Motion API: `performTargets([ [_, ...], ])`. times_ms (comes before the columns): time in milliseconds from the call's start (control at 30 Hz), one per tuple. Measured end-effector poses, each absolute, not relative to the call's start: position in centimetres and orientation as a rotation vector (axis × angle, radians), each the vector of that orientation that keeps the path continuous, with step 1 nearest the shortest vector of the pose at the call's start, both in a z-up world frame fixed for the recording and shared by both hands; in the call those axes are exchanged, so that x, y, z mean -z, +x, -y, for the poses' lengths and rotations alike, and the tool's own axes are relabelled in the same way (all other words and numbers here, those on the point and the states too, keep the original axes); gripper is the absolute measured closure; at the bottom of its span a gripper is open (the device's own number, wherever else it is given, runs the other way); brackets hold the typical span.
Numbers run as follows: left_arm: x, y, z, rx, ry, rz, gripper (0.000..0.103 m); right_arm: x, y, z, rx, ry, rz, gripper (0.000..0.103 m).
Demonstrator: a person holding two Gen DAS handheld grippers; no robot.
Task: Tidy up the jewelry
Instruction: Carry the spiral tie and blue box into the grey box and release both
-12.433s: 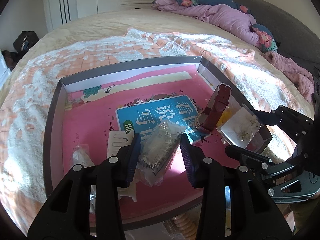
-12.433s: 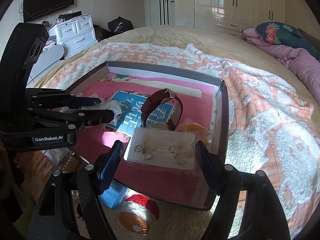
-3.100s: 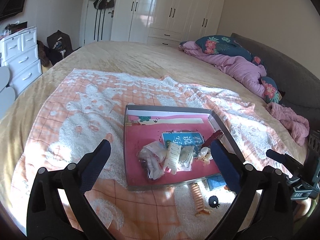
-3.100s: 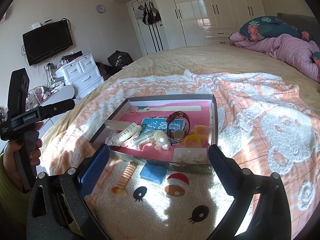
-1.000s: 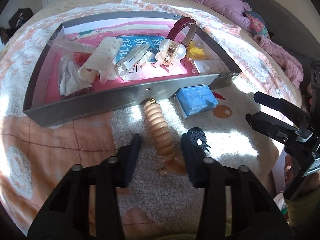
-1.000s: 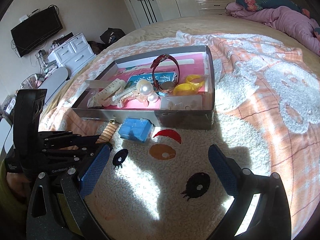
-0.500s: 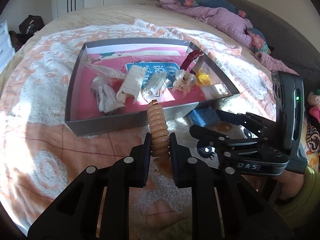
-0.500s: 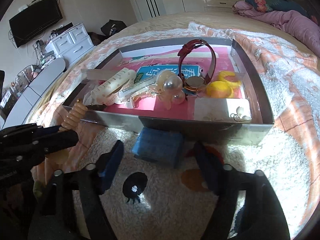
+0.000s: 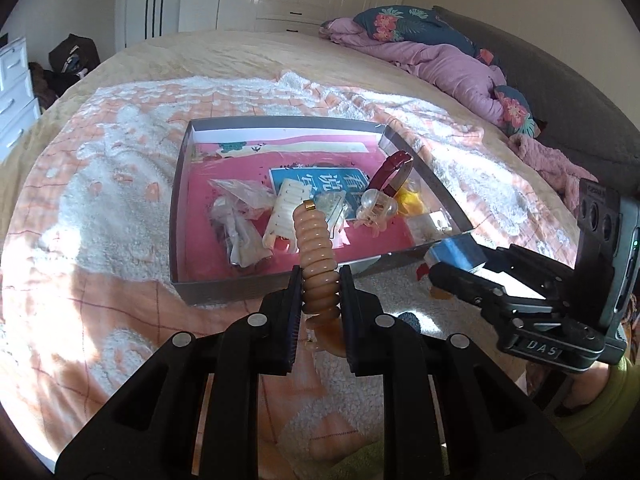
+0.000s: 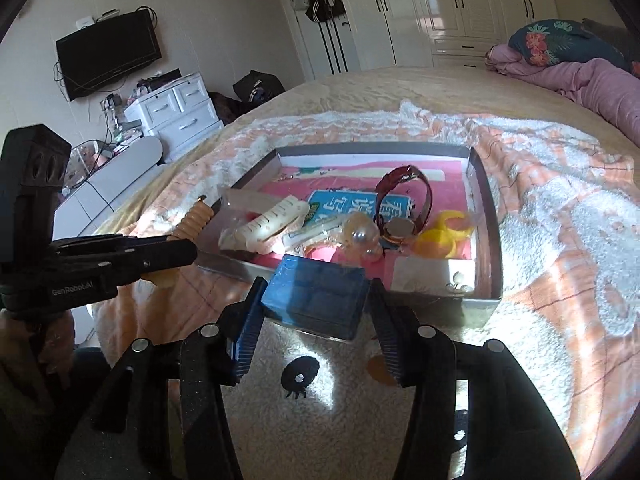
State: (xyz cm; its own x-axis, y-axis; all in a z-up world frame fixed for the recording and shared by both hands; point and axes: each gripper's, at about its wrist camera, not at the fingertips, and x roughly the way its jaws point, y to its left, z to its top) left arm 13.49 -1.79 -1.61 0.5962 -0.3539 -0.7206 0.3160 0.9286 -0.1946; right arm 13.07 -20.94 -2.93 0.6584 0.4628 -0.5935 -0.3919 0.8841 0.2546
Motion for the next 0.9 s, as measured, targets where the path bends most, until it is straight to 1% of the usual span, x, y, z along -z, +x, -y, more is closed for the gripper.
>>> performTargets([
  [533,0.5,14.7,3.8,0.405,-0.012,-0.821,0.092,0.6,14.1,24.7,-0.421,0.108,-0.629,0.053],
  [900,1.6,18.2,6.0,0.404,0.015,-0.841,0.092,2.9,17.9,26.0,-0.349,0.084,-0.692,0.053],
])
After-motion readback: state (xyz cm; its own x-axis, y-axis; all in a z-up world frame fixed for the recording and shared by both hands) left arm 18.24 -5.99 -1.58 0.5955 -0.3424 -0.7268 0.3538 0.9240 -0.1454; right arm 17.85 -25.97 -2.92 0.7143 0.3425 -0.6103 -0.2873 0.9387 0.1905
